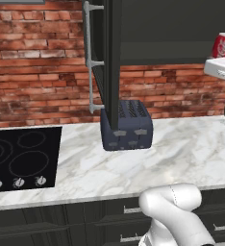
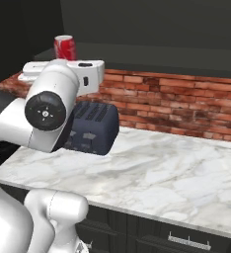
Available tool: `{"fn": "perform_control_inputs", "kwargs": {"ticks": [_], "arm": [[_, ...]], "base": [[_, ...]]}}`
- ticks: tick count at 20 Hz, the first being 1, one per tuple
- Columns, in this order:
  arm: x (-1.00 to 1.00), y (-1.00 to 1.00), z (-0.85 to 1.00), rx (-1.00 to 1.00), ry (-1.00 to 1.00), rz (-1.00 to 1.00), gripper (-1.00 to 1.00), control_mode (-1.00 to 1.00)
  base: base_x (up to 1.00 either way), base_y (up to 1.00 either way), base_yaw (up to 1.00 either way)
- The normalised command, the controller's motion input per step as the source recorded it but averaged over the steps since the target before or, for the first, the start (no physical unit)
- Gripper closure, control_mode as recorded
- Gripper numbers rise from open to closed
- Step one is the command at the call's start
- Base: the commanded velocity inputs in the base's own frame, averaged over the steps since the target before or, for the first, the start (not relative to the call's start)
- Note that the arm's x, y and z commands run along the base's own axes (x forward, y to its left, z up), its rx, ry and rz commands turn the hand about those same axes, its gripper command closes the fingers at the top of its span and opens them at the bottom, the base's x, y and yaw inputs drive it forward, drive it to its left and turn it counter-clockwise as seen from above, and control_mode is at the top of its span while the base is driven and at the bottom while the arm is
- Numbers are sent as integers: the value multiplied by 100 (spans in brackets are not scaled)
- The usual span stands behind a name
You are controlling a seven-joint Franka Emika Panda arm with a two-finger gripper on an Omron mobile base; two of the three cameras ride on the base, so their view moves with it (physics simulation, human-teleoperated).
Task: Pick the can from the counter and place it in the open cabinet.
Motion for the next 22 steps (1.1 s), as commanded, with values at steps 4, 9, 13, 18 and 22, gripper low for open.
{"fn": "perform_control_inputs", "kwargs": {"ticks": [4, 9, 13, 18, 22], "arm": [[31, 0, 0, 0, 1, -5, 100, -100], [33, -3, 0, 0, 1, -5, 100, -100], [30, -7, -4, 0, 0, -3, 100, -100], [28, -11, -5, 0, 0, -2, 100, -100], [28, -9, -7, 0, 0, -1, 100, -100]], "base": [[0, 0, 0], [0, 0, 0], [0, 0, 0], [0, 0, 0], [0, 0, 0]]}}
